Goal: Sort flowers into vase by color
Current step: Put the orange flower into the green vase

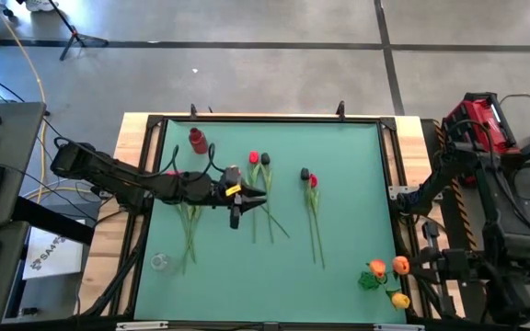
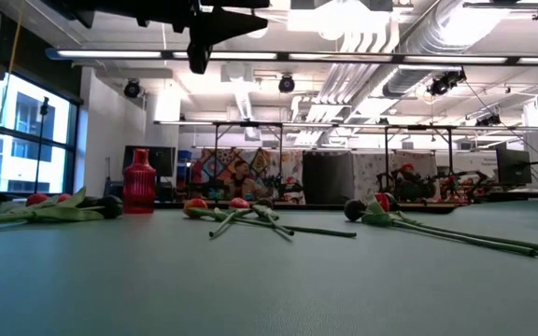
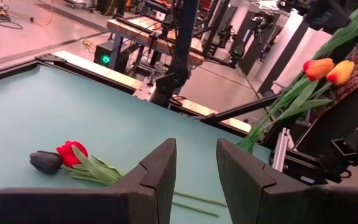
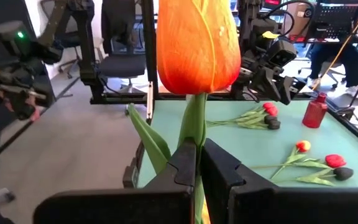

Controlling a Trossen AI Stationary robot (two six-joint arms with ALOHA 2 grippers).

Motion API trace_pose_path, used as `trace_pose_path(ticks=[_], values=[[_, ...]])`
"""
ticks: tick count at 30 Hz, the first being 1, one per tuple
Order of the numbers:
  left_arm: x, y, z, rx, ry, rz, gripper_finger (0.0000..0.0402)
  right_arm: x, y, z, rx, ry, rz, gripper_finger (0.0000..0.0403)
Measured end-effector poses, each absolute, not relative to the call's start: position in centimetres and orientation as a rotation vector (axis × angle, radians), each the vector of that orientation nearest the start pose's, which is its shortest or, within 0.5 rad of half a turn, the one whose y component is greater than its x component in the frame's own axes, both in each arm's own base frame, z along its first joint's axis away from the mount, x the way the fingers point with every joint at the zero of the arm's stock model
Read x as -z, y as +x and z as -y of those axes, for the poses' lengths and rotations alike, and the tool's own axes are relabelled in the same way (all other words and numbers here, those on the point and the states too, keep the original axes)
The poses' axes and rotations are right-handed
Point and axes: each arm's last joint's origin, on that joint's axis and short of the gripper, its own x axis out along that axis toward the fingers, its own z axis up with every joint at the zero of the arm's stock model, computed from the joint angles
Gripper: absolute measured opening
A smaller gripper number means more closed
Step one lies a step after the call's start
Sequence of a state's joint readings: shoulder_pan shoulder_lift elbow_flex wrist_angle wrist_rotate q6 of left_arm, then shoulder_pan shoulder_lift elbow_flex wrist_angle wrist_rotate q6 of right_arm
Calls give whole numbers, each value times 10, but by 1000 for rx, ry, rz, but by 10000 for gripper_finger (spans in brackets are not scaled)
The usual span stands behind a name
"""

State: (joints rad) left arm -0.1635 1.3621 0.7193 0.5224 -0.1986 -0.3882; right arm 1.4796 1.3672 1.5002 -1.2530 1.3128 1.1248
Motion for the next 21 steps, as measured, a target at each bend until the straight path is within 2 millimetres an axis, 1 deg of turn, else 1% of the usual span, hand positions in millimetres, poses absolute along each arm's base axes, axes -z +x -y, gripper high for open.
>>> trace_pose_path(ticks=[5, 8, 11, 17, 21], values=[[-251, 289, 47, -74, -363, -106, 102, -384, 49, -232, -19, -4, -237, 1], [-251, 288, 49, -76, -371, -105, 102, -383, 49, -232, -21, 15, -252, 10], [-252, 288, 49, -78, -393, -104, 102, -382, 49, -232, -29, 44, -282, 30], [-251, 288, 49, -78, -408, -104, 102, -382, 49, -233, -28, 52, -284, 77], [-252, 288, 49, -78, -408, -104, 102, -387, 49, -231, -28, 50, -279, 95]])
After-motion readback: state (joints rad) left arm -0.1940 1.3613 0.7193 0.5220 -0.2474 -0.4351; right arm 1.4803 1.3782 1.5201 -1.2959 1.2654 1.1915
